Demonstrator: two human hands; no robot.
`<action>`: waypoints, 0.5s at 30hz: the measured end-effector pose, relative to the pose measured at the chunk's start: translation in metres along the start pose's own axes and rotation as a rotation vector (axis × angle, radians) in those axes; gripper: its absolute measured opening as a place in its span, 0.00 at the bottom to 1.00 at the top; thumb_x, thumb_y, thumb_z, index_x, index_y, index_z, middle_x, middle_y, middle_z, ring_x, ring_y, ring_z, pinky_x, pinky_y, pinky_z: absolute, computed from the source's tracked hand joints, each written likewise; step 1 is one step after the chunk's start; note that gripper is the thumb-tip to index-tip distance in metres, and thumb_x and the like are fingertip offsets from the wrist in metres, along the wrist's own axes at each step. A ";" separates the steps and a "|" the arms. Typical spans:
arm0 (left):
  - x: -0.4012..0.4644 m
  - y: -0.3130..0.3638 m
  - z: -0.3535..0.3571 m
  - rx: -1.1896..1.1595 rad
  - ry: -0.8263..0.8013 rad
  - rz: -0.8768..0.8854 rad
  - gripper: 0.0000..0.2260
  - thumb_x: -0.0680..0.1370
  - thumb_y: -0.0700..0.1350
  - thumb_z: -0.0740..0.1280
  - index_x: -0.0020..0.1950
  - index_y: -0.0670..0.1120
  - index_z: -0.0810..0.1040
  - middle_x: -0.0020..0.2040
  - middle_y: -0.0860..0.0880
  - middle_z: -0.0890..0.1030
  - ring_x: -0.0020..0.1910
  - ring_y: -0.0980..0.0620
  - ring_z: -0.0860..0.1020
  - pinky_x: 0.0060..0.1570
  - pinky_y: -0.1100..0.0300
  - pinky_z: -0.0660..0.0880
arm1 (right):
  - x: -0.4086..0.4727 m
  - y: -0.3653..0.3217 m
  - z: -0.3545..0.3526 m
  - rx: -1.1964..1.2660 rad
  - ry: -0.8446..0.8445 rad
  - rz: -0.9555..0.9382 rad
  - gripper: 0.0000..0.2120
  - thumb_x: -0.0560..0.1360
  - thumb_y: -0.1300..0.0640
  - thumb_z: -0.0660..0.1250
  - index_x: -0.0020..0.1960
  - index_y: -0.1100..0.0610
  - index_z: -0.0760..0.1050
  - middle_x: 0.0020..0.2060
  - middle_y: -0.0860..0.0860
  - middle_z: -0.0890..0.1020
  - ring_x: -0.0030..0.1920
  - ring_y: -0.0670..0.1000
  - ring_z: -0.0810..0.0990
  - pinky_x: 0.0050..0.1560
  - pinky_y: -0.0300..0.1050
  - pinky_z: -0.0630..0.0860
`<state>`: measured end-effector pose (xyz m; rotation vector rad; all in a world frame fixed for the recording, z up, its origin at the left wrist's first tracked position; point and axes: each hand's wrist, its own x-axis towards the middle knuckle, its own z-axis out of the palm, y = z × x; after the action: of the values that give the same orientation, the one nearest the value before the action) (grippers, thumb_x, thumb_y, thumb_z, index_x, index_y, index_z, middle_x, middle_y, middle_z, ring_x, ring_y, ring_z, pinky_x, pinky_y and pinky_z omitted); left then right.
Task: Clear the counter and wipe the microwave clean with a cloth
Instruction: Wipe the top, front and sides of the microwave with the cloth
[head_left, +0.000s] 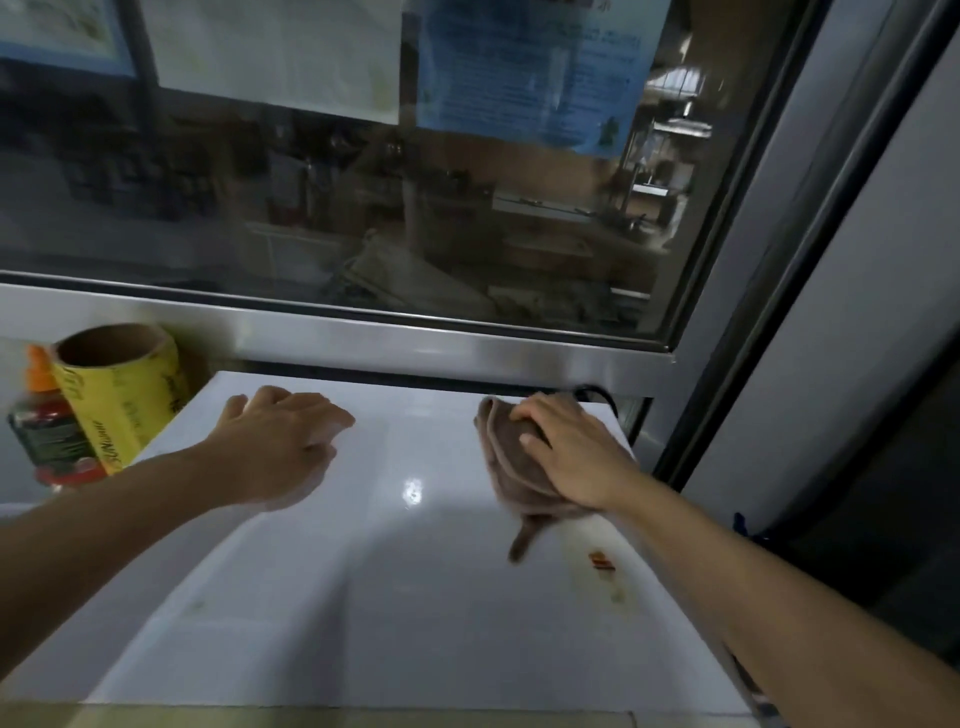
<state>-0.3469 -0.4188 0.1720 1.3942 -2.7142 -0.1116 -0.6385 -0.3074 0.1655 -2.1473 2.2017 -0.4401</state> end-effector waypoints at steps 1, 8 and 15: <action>0.000 -0.005 0.005 -0.009 0.002 -0.002 0.17 0.80 0.53 0.55 0.69 0.63 0.62 0.73 0.58 0.61 0.71 0.49 0.58 0.68 0.47 0.57 | 0.017 0.000 0.002 0.003 0.004 0.012 0.12 0.79 0.50 0.57 0.62 0.47 0.68 0.63 0.44 0.71 0.64 0.50 0.69 0.64 0.51 0.66; 0.004 -0.013 0.017 -0.031 0.006 0.031 0.18 0.80 0.54 0.54 0.70 0.63 0.59 0.73 0.56 0.59 0.70 0.47 0.59 0.68 0.46 0.59 | 0.059 -0.024 0.010 -0.057 -0.042 -0.028 0.15 0.80 0.47 0.53 0.66 0.44 0.66 0.64 0.44 0.72 0.61 0.52 0.74 0.58 0.51 0.70; -0.003 -0.015 0.002 -0.057 -0.058 0.053 0.19 0.80 0.54 0.54 0.72 0.62 0.59 0.75 0.56 0.58 0.73 0.48 0.57 0.69 0.44 0.54 | -0.008 -0.096 0.024 -0.226 -0.025 -0.459 0.23 0.79 0.46 0.54 0.73 0.46 0.58 0.71 0.43 0.61 0.72 0.48 0.58 0.72 0.50 0.54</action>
<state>-0.3334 -0.4244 0.1680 1.3238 -2.7685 -0.2269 -0.5398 -0.3047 0.1626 -2.7667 1.8066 -0.1765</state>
